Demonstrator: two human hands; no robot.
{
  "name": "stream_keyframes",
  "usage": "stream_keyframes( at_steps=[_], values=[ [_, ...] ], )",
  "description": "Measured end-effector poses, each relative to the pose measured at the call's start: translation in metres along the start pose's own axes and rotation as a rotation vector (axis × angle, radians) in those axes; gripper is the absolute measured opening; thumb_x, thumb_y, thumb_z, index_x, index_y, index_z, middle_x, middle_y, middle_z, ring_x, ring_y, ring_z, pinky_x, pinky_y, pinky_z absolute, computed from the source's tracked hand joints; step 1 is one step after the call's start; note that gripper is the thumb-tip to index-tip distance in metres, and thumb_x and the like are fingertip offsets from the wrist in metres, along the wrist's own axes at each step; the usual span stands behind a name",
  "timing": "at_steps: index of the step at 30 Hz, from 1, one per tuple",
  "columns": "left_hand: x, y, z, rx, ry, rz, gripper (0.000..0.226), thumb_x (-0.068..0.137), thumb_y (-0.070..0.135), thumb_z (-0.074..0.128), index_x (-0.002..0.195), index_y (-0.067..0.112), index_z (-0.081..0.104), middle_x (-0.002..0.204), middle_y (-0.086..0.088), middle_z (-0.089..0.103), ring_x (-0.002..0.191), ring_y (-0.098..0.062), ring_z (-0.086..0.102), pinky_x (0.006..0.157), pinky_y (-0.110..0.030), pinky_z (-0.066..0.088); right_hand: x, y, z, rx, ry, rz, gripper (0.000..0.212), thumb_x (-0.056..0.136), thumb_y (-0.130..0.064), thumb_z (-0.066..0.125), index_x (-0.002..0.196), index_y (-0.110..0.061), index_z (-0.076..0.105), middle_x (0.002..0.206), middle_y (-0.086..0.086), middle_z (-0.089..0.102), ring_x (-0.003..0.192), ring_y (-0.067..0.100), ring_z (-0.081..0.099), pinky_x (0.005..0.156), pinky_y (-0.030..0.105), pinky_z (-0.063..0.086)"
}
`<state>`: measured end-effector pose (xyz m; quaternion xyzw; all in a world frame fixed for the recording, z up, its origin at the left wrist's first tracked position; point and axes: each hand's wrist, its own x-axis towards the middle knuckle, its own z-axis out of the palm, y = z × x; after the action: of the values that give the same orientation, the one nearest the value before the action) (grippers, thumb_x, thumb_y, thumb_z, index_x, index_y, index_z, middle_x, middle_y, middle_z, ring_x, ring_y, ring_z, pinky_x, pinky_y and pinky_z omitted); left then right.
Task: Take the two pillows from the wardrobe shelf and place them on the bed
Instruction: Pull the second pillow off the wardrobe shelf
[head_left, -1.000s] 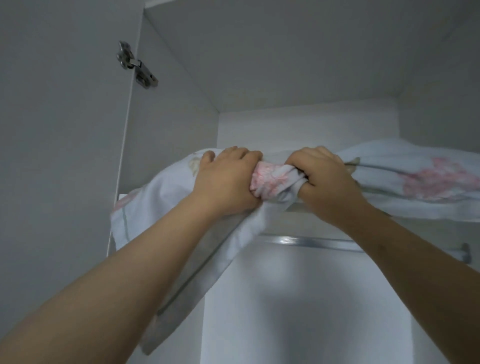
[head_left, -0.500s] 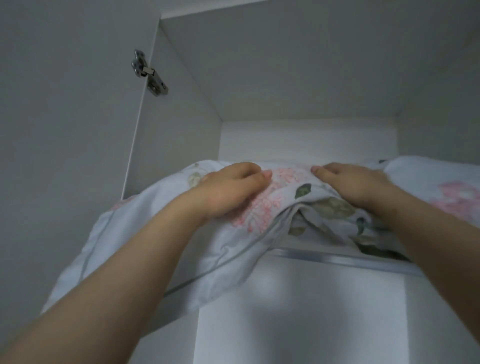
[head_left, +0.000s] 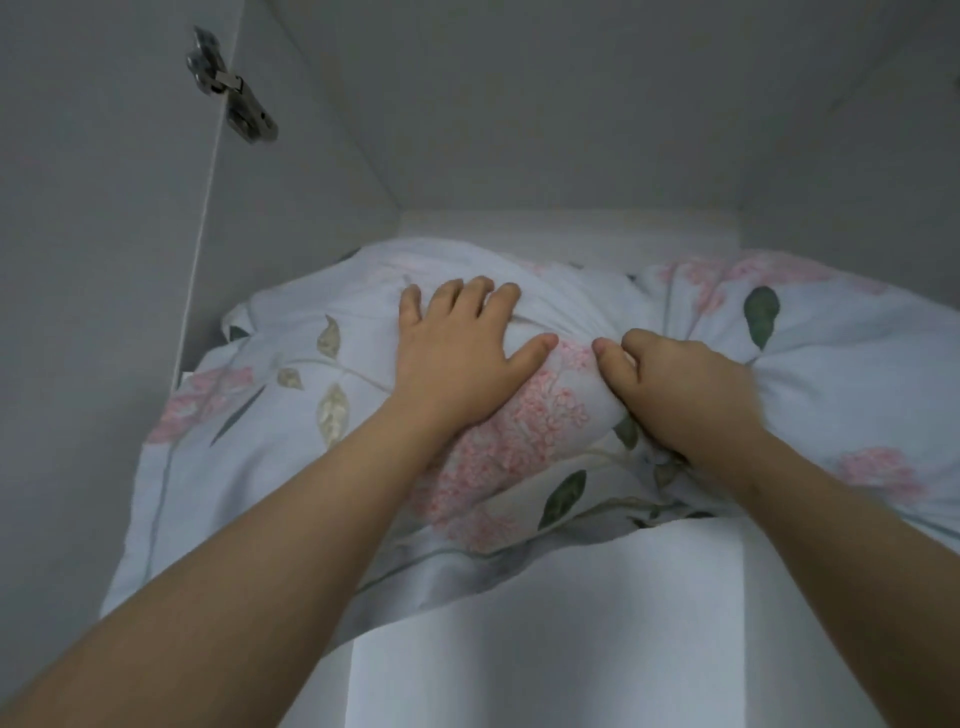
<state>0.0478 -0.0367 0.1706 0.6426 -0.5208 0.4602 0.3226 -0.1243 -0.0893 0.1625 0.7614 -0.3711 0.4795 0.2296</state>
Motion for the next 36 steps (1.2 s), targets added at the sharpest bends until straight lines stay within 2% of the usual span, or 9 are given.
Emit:
stream_keyframes(
  at_steps=[3,7,12,17,21,24,29,33,36],
  values=[
    [-0.004,-0.001,0.011,0.061,0.155,0.015,0.062,0.084,0.063,0.026,0.113,0.018,0.058,0.114,-0.005,0.063,0.104,-0.030,0.056,0.091,-0.045,0.037,-0.005,-0.003,-0.003,-0.025,0.004,0.007,0.042,0.093,-0.052,0.027,0.079,-0.017,0.045,0.072,0.005,0.049,0.070,0.025,0.045,0.062,0.031,0.034],
    [-0.009,-0.003,0.013,0.100,0.260,0.080,0.060,0.084,0.059,0.028,0.091,0.011,0.063,0.088,-0.011,0.065,0.080,-0.031,0.059,0.071,-0.038,0.043,-0.014,-0.009,-0.008,-0.023,0.014,0.023,0.044,0.093,-0.052,0.030,0.079,-0.014,0.048,0.069,0.004,0.046,0.069,0.026,0.043,0.061,0.032,0.032],
    [-0.020,-0.016,0.003,-0.002,0.322,0.248,0.066,0.079,0.066,0.035,0.116,0.016,0.057,0.120,-0.013,0.059,0.111,-0.034,0.053,0.088,-0.042,0.030,-0.032,-0.014,-0.013,0.028,0.008,0.041,0.047,0.092,-0.051,0.034,0.073,-0.011,0.050,0.059,0.002,0.042,0.069,0.027,0.045,0.060,0.032,0.032],
    [-0.019,-0.022,-0.014,0.114,0.181,0.281,0.083,0.071,0.069,0.038,0.140,0.023,0.039,0.151,-0.009,0.036,0.141,-0.041,0.026,0.105,-0.070,0.017,-0.044,-0.016,-0.014,0.051,-0.027,0.038,0.050,0.091,-0.050,0.037,0.056,-0.015,0.035,0.053,-0.002,0.037,0.066,0.027,0.044,0.057,0.032,0.031],
    [-0.023,-0.015,-0.004,0.248,0.288,0.349,0.033,0.076,0.041,0.055,0.099,0.024,0.072,0.116,0.000,0.071,0.120,-0.033,0.058,0.093,-0.069,0.036,-0.048,-0.022,-0.015,0.061,-0.049,0.057,0.046,0.091,-0.052,0.037,0.065,-0.014,0.043,0.059,0.003,0.044,0.068,0.027,0.046,0.060,0.032,0.033],
    [-0.023,-0.009,0.001,0.168,0.368,0.337,0.005,0.071,0.017,0.069,0.073,0.019,0.073,0.083,0.003,0.077,0.099,-0.022,0.071,0.093,-0.056,0.046,-0.048,-0.023,-0.025,0.053,-0.039,0.047,0.044,0.090,-0.053,0.037,0.078,-0.012,0.051,0.072,0.006,0.051,0.070,0.026,0.044,0.061,0.033,0.034],
    [-0.028,-0.001,-0.014,-0.074,0.360,0.267,0.026,0.084,0.020,0.046,0.073,0.013,0.069,0.060,-0.003,0.069,0.059,-0.023,0.065,0.098,-0.036,0.042,-0.058,-0.013,-0.041,0.058,-0.041,0.060,0.040,0.086,-0.055,0.046,0.077,-0.015,0.043,0.065,0.000,0.045,0.071,0.026,0.047,0.057,0.032,0.031],
    [-0.053,0.014,-0.045,-0.134,0.313,0.225,0.040,0.087,0.025,0.030,0.081,0.011,0.067,0.070,-0.009,0.070,0.070,-0.031,0.064,0.091,-0.029,0.027,-0.074,-0.012,-0.058,-0.020,0.129,-0.024,0.054,0.075,-0.055,0.060,0.112,-0.017,0.050,0.104,0.008,0.052,0.101,0.033,0.048,0.084,0.040,0.035],
    [-0.076,0.024,-0.061,-0.139,0.317,0.210,0.034,0.086,0.024,0.034,0.084,0.012,0.066,0.075,-0.008,0.069,0.076,-0.030,0.065,0.080,-0.031,0.026,-0.086,-0.017,-0.067,-0.065,0.184,-0.091,0.078,0.066,-0.068,0.045,0.130,-0.024,0.046,0.135,0.008,0.046,0.122,0.035,0.041,0.095,0.043,0.027]
  ],
)
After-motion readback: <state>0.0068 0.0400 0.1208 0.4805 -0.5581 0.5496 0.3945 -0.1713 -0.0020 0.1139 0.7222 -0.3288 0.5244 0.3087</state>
